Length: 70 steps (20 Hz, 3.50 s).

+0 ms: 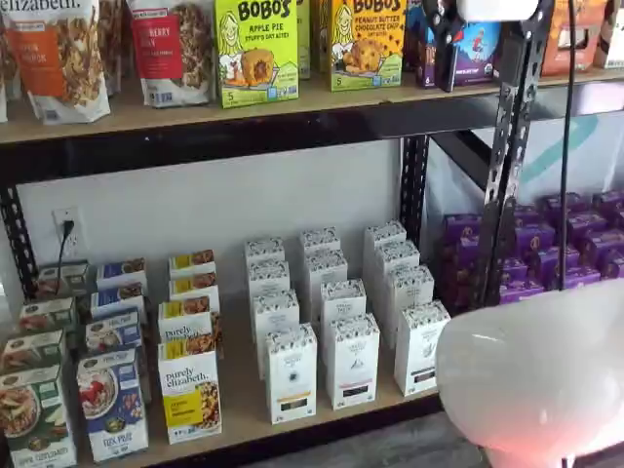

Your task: Pick up the white box with a green strip in the middle, on the bottom shelf, the sixth box from the left

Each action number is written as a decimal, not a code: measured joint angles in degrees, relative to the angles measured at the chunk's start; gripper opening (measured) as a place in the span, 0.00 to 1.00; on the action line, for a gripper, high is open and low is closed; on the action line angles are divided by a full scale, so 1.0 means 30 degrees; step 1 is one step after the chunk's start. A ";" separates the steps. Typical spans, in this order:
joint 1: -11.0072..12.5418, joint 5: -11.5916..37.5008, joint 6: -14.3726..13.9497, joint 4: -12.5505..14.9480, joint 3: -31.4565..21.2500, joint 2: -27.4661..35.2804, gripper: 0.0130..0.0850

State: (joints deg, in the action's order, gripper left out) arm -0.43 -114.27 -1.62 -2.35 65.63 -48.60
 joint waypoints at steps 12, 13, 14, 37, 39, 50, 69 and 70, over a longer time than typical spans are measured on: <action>-0.1267 0.2412 -0.0645 0.2064 -0.2266 -0.0984 1.00; -0.0868 0.3180 -0.0343 0.1974 -0.2911 -0.1331 1.00; -0.0430 0.3823 -0.0006 0.1799 -0.3502 -0.1619 1.00; 0.4888 1.5853 0.4934 0.0901 -1.4917 -0.0917 1.00; 0.5308 1.7281 0.5355 0.0854 -1.5677 -0.0458 1.00; 0.6243 2.3594 0.6076 0.1197 -1.7159 0.4565 1.00; 0.7119 3.2620 0.8505 -0.0421 -1.4136 1.6047 1.00; 0.7088 3.2743 0.8715 -0.0660 -1.3969 1.6359 1.00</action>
State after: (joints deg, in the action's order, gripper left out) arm 20.84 -16.04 24.52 -4.33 23.72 0.48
